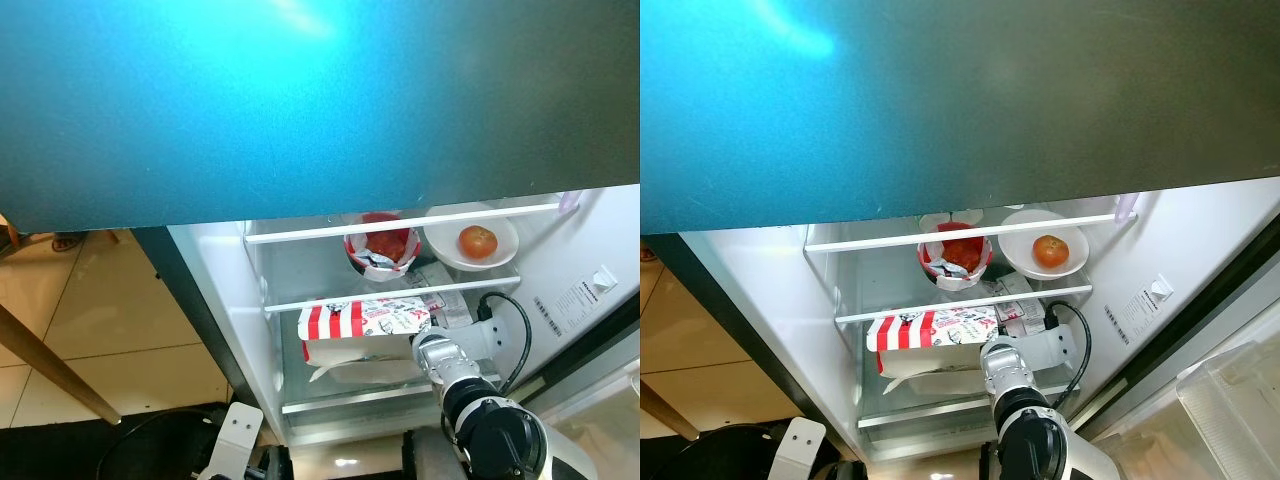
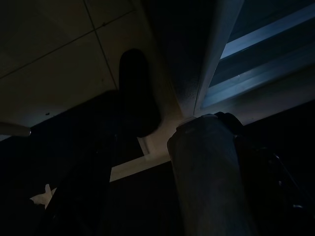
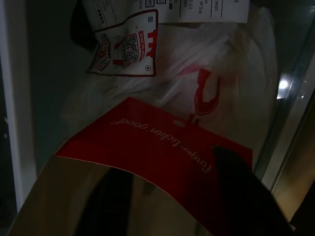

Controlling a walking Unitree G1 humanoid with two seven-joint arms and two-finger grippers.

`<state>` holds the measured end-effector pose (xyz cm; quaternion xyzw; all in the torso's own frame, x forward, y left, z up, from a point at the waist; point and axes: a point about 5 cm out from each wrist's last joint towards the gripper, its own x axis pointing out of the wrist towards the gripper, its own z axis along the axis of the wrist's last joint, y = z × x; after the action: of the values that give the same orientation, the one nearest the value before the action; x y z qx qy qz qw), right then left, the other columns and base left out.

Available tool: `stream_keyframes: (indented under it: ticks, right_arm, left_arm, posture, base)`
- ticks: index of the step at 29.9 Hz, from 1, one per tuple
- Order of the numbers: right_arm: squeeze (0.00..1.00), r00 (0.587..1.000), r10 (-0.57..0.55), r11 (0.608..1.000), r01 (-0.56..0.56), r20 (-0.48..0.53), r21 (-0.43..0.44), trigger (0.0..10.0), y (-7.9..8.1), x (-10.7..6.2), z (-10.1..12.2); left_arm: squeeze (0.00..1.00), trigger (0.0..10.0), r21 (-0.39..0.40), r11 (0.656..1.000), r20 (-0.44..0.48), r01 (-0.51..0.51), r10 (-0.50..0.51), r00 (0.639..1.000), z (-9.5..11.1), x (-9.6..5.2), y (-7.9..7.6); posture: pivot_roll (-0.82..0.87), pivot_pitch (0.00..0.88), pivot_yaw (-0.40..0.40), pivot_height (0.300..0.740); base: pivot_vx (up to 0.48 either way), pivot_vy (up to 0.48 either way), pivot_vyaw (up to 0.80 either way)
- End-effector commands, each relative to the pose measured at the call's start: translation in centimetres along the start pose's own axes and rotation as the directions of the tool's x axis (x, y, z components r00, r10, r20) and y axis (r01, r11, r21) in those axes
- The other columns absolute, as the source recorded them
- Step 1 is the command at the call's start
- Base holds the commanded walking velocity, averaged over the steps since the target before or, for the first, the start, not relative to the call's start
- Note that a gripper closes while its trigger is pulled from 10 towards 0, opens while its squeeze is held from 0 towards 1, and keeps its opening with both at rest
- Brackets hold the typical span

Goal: Restocking fridge

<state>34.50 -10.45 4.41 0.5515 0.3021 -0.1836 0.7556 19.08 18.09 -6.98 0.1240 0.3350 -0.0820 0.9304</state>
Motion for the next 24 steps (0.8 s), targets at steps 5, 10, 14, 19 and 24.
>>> stream_keyframes:
  ticks: [5,10,14,19,24]
  right_arm:
    - [0.00,0.991,0.100,0.981,-0.113,-0.087,-0.160,10.0,1.1,-0.1,-1.7]
    - [0.00,0.981,0.127,0.894,-0.176,-0.144,-0.412,10.0,-0.1,-0.1,-1.8]
    - [0.00,0.983,0.122,0.885,-0.171,-0.138,-0.433,10.0,-1.5,0.0,-0.8]
    - [0.00,0.978,0.132,0.859,-0.193,-0.161,-0.474,10.0,-3.6,0.0,0.1]
    - [0.00,0.983,0.085,0.802,-0.164,-0.161,-0.574,10.0,-7.0,-0.3,1.4]
  left_arm:
    - [0.00,10.0,-0.014,0.997,-0.208,0.076,-0.077,0.975,-5.3,-2.4,-1.8]
    - [0.00,10.0,-0.015,0.997,-0.207,0.075,-0.076,0.975,-5.4,-2.4,-1.9]
    - [0.00,10.0,-0.017,0.997,-0.208,0.075,-0.077,0.975,-5.4,-2.4,-1.9]
    - [0.00,10.0,-0.020,0.997,-0.207,0.078,-0.081,0.975,-5.4,-2.4,-2.0]
    - [0.00,10.0,-0.023,0.997,-0.204,0.079,-0.082,0.976,-5.3,-2.4,-2.0]
  posture:
    - [0.11,0.249,-0.020,0.569]
    - [0.11,0.246,-0.022,0.569]
    - [0.11,0.242,-0.019,0.569]
    - [0.11,0.242,-0.019,0.569]
    - [0.11,0.242,-0.019,0.569]
  base:
    - [0.000,0.000,0.00]
    - [0.000,0.000,0.00]
    - [0.000,0.000,0.00]
    - [0.000,0.000,0.00]
    - [0.000,0.000,0.00]
